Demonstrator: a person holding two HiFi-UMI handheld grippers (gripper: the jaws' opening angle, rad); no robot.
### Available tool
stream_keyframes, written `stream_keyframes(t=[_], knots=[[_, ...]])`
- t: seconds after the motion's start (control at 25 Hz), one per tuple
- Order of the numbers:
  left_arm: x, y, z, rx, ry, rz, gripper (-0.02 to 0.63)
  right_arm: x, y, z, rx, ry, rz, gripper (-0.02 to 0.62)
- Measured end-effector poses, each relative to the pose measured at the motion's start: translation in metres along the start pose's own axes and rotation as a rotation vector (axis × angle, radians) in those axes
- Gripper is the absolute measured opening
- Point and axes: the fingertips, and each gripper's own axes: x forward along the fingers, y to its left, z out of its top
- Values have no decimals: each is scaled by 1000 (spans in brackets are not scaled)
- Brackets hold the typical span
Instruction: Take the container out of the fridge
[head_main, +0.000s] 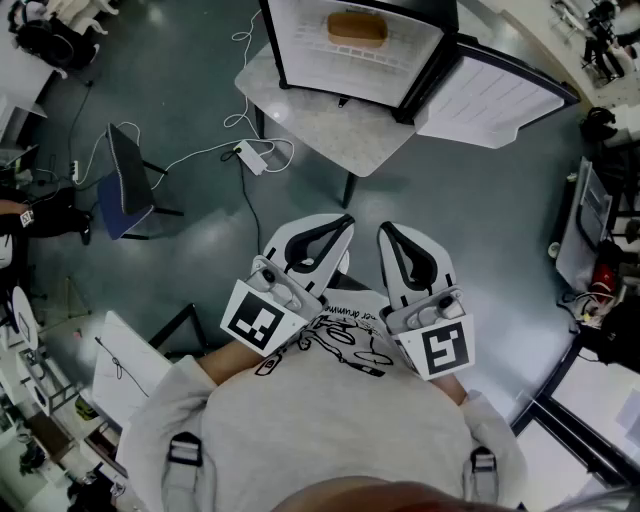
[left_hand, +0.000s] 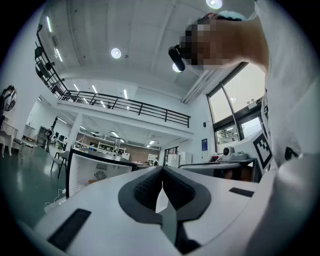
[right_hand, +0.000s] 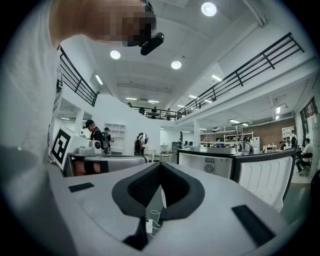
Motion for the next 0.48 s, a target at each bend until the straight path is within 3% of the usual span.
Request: stream_keyframes(t=[0.16,0.48], knots=[[-4,-5,3,-2,-10,3,15,-12,11,-14,26,46,37,26],[6,-14,1,1,-11,2,15,-20,-2,-12,40,16,30,26]])
